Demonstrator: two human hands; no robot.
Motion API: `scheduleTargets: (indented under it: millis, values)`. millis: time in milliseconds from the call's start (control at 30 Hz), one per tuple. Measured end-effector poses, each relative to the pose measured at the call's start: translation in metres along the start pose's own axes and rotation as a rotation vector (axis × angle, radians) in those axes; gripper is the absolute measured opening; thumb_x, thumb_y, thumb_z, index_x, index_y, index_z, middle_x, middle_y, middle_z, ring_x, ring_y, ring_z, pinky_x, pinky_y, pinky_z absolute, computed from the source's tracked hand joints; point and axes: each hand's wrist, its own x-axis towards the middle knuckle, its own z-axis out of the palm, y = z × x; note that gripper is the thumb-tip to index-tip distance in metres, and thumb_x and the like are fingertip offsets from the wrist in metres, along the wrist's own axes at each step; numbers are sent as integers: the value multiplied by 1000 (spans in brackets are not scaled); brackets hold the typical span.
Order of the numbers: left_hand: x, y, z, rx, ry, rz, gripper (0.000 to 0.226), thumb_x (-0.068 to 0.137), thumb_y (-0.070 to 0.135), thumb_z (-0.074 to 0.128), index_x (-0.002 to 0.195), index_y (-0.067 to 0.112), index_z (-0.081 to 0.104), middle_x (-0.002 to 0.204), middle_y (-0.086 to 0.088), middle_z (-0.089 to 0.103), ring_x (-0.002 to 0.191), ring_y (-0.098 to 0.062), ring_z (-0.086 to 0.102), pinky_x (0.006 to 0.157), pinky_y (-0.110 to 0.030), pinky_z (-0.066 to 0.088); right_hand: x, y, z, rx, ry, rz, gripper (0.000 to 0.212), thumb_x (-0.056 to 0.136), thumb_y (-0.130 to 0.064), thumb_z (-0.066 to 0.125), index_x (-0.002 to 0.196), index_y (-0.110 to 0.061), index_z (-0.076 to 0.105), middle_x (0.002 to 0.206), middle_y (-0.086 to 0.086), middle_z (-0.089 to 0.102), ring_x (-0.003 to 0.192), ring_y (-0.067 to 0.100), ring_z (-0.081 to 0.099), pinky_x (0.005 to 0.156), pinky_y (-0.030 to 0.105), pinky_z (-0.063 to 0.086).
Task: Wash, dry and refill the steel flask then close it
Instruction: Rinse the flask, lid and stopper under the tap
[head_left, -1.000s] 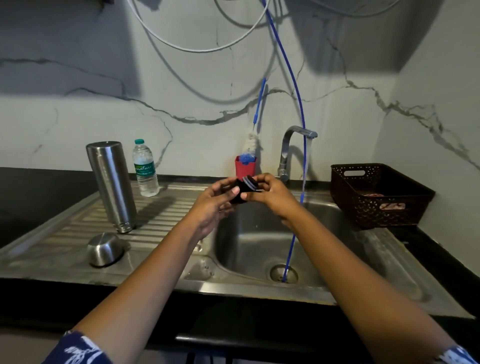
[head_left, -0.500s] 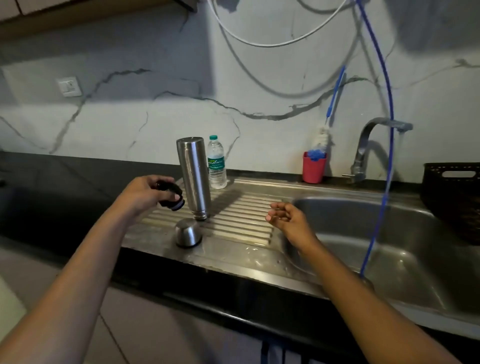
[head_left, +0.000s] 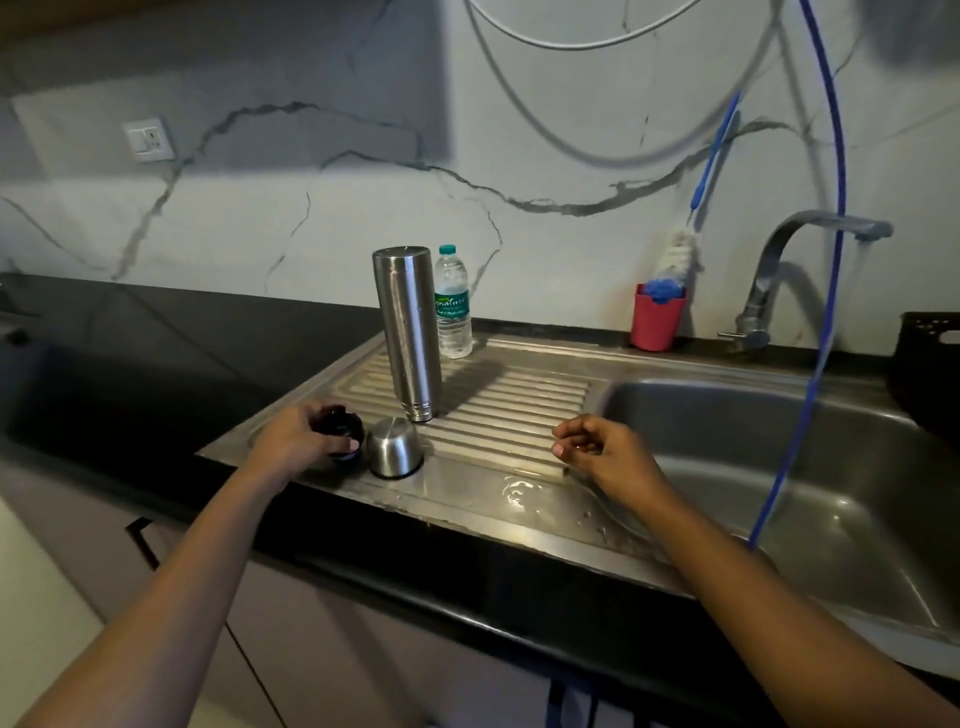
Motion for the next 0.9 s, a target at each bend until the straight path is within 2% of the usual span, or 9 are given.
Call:
scheduleTargets:
  millis: [133, 233, 300, 400, 433, 533, 700, 767, 900]
  values:
    - [-9, 4, -4, -43, -16, -59, 61, 72, -7, 76, 126, 10, 56, 119, -7, 61, 104, -20, 57, 80, -17, 42, -4, 1, 1, -116, -18, -33, 17, 82, -8, 69, 98, -15, 67, 87, -1, 69, 72, 1, 61, 66, 11, 49]
    - [-30, 23, -4, 73, 357, 82, 55, 79, -3, 69, 130, 11, 56, 117, -5, 62, 101, -19, 57, 85, -22, 43, -6, -1, -1, -340, -32, -124, 17, 83, -15, 70, 100, -17, 69, 92, -7, 66, 83, 1, 59, 69, 4, 43]
    - [-50, 47, 15, 16, 456, 271, 41, 80, 0, 65, 118, 15, 63, 103, 1, 65, 92, -16, 61, 85, -27, 45, -6, -3, -1, -442, -37, -178, 17, 83, -19, 70, 100, -16, 70, 97, -6, 64, 90, 6, 58, 72, 7, 41]
    - [-60, 90, 75, -25, 280, 446, 26, 85, 8, 65, 105, 25, 67, 91, 8, 67, 80, -7, 62, 70, -20, 49, -3, -5, -8, -483, 33, -191, 14, 84, -20, 69, 96, -16, 71, 98, -1, 67, 92, 11, 58, 81, 24, 47]
    - [-57, 103, 100, 9, 199, 489, 23, 86, 11, 65, 104, 26, 67, 92, 9, 67, 80, -6, 62, 70, -20, 50, 0, -5, -13, -489, 90, -183, 13, 84, -20, 69, 95, -16, 72, 98, 1, 68, 92, 13, 59, 82, 27, 48]
    - [-34, 146, 186, 168, 12, 609, 26, 86, 17, 63, 112, 20, 67, 109, -1, 68, 98, -19, 63, 88, -34, 50, 13, 2, -46, -489, 325, -103, 12, 83, -17, 68, 94, -14, 73, 97, 5, 71, 91, 19, 64, 81, 26, 46]
    - [0, 175, 283, 603, -175, 522, 43, 92, 36, 51, 132, 22, 49, 133, -8, 51, 126, -29, 43, 101, -43, 39, 40, 30, -108, -460, 541, 112, 14, 86, -12, 61, 96, -12, 70, 102, 9, 70, 99, 23, 63, 85, 26, 44]
    - [7, 162, 297, 679, -222, 455, 54, 94, 43, 47, 142, 20, 38, 143, -9, 42, 133, -30, 34, 105, -45, 32, 57, 38, -134, -602, 552, 128, 16, 86, -14, 60, 100, -13, 68, 108, 11, 67, 103, 27, 60, 86, 30, 45]
    - [21, 140, 311, 810, -246, 446, 65, 96, 50, 38, 148, 14, 24, 153, -9, 28, 140, -29, 26, 111, -42, 23, 101, 48, -178, -1073, 485, 154, 41, 88, -16, 54, 129, -11, 49, 129, 15, 47, 116, 33, 47, 90, 40, 44]
